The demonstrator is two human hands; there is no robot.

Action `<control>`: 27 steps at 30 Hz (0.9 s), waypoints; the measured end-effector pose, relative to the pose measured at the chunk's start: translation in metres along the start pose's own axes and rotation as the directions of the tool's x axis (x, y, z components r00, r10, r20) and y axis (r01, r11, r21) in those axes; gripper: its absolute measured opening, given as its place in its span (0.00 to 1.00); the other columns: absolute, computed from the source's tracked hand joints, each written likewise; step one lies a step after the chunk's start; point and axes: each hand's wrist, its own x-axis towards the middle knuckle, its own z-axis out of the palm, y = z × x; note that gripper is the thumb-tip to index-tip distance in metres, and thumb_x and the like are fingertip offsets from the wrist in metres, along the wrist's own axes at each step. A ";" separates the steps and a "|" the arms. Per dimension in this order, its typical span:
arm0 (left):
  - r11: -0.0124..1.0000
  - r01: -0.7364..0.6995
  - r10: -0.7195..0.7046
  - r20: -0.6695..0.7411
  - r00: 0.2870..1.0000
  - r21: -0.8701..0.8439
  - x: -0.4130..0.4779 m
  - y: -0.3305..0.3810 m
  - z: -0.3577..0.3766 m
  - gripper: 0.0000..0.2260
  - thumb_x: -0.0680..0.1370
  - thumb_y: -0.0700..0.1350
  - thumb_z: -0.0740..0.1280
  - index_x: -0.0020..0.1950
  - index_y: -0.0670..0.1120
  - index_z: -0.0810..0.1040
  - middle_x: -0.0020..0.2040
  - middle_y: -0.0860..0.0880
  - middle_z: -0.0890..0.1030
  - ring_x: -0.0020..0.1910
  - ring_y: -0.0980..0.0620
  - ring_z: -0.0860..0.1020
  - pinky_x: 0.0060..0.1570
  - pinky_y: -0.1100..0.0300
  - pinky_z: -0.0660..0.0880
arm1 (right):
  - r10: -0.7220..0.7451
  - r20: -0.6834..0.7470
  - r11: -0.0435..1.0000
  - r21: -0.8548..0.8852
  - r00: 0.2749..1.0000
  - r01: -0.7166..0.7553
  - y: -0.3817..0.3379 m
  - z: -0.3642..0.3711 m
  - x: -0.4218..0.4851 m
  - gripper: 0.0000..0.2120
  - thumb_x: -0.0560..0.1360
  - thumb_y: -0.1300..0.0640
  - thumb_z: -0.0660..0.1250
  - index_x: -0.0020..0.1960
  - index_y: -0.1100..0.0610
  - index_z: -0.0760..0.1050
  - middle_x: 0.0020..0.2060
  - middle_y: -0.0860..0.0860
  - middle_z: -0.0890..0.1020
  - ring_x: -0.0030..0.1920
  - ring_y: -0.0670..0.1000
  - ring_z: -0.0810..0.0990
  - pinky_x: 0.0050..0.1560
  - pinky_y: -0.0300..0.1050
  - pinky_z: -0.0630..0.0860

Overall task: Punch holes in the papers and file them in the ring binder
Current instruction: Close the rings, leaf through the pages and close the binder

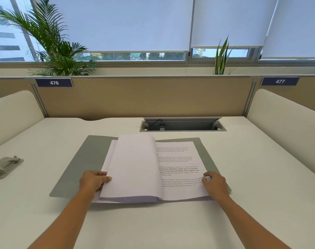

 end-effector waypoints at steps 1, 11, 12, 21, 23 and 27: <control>1.000 -0.005 0.006 -0.015 1.000 0.023 0.000 -0.003 -0.001 0.15 0.65 0.32 0.75 0.50 0.36 0.80 0.44 0.39 0.81 0.43 0.40 0.80 0.51 0.50 0.78 | 0.002 -0.002 1.000 0.002 1.000 -0.002 0.000 0.001 0.000 0.12 0.75 0.60 0.63 0.57 0.61 0.76 0.58 0.57 0.79 0.58 0.57 0.76 0.57 0.44 0.71; 0.973 -0.038 0.067 -0.120 0.990 0.227 0.002 -0.019 -0.010 0.07 0.67 0.35 0.74 0.42 0.43 0.80 0.44 0.40 0.82 0.40 0.43 0.78 0.44 0.57 0.73 | 0.020 -0.010 1.000 0.019 1.000 -0.020 0.001 0.002 0.000 0.11 0.74 0.61 0.64 0.55 0.61 0.78 0.56 0.56 0.79 0.56 0.57 0.77 0.54 0.45 0.71; 0.969 -0.040 0.072 -0.124 0.990 0.245 0.002 -0.021 -0.011 0.07 0.67 0.36 0.74 0.41 0.44 0.80 0.44 0.40 0.82 0.40 0.42 0.78 0.44 0.57 0.73 | 0.021 -0.008 1.000 0.020 1.000 -0.021 0.000 0.002 0.000 0.11 0.74 0.61 0.63 0.54 0.61 0.78 0.56 0.56 0.79 0.56 0.57 0.77 0.54 0.45 0.71; 0.879 -0.118 0.224 -0.182 0.957 0.461 0.001 -0.015 -0.001 0.16 0.68 0.34 0.68 0.55 0.42 0.78 0.52 0.42 0.78 0.52 0.40 0.75 0.47 0.52 0.73 | 0.015 -0.016 1.000 -0.019 1.000 -0.015 -0.004 0.002 0.000 0.11 0.74 0.60 0.63 0.55 0.60 0.77 0.56 0.56 0.79 0.56 0.57 0.77 0.52 0.44 0.71; 0.816 -0.199 0.337 -0.167 0.927 0.543 -0.003 -0.011 0.007 0.13 0.70 0.35 0.68 0.53 0.43 0.79 0.55 0.42 0.76 0.56 0.40 0.74 0.52 0.48 0.72 | 0.002 -0.021 0.999 -0.045 1.000 -0.002 -0.007 0.003 -0.001 0.11 0.74 0.60 0.62 0.55 0.59 0.77 0.57 0.55 0.79 0.56 0.56 0.77 0.51 0.43 0.71; 0.668 -0.422 0.564 -0.046 0.825 0.613 -0.017 -0.007 0.033 0.08 0.75 0.41 0.66 0.54 0.44 0.79 0.58 0.45 0.77 0.61 0.43 0.72 0.57 0.49 0.66 | -0.090 -0.029 0.979 -0.187 0.996 0.083 -0.013 0.008 -0.006 0.13 0.76 0.58 0.61 0.59 0.59 0.75 0.59 0.53 0.77 0.59 0.54 0.75 0.56 0.43 0.70</control>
